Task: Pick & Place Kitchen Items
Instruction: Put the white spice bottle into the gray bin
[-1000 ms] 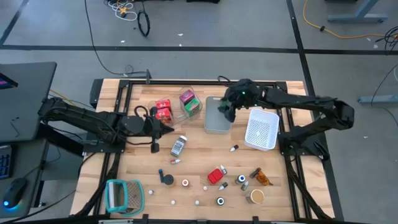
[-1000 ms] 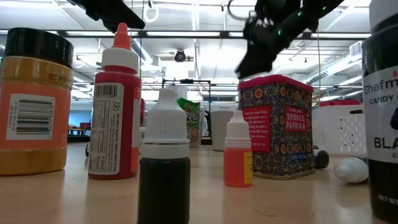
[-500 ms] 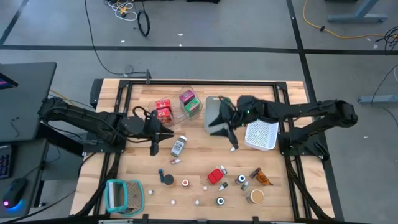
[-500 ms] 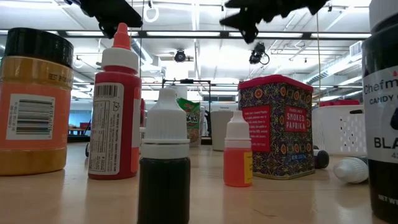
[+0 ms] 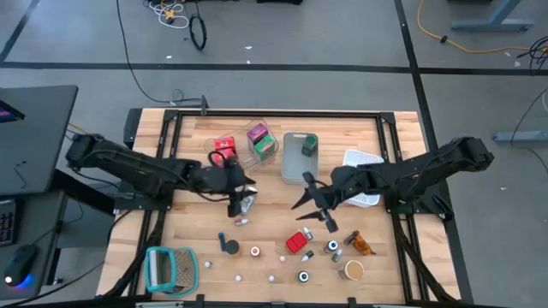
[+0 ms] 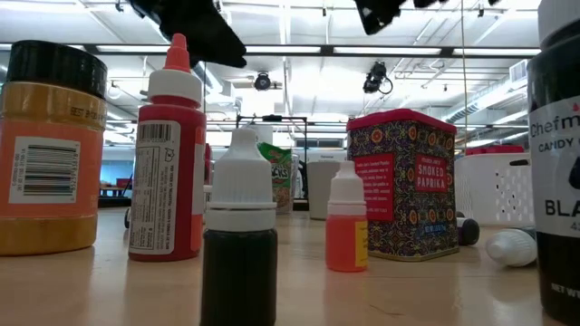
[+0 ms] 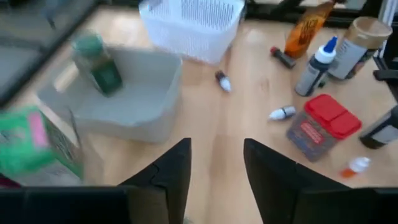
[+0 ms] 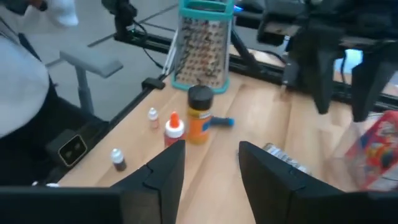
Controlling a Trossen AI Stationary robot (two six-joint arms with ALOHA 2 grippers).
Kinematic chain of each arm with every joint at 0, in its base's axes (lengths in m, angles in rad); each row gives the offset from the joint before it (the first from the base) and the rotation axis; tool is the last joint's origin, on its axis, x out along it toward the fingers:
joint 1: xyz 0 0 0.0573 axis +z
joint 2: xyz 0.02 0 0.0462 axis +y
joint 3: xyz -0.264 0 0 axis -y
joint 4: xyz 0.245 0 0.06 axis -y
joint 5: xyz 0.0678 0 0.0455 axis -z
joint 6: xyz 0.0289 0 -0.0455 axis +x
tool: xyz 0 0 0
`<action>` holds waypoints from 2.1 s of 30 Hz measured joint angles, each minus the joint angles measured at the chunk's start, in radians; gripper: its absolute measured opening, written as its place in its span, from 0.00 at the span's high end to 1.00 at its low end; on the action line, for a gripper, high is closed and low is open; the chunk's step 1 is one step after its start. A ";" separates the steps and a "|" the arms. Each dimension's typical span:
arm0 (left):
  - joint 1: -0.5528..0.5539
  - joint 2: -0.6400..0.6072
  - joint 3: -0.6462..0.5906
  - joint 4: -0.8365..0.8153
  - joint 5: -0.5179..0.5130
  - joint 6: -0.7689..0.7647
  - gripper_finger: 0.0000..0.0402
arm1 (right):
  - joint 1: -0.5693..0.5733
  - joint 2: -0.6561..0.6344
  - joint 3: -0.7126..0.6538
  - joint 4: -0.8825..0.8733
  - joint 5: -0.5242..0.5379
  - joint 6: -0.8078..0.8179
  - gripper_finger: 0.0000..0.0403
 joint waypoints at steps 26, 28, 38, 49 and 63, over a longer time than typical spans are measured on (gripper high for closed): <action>0.155 0.326 0.133 -0.241 0.155 -0.191 0.53 | -0.058 -0.200 -0.227 0.206 0.146 -0.086 0.61; 0.157 0.341 0.133 -0.234 0.163 -0.203 0.49 | -0.058 -0.200 -0.227 0.205 0.147 -0.087 0.61; 0.182 0.405 0.127 -0.245 0.188 -0.411 0.38 | -0.058 -0.200 -0.227 0.196 0.146 -0.118 0.61; 0.224 0.414 0.127 -0.270 0.272 -0.478 0.37 | -0.058 -0.200 -0.227 0.190 0.147 -0.131 0.61; 0.333 0.408 0.127 -0.379 0.211 -0.353 0.37 | -0.058 -0.200 -0.227 0.190 0.147 -0.131 0.61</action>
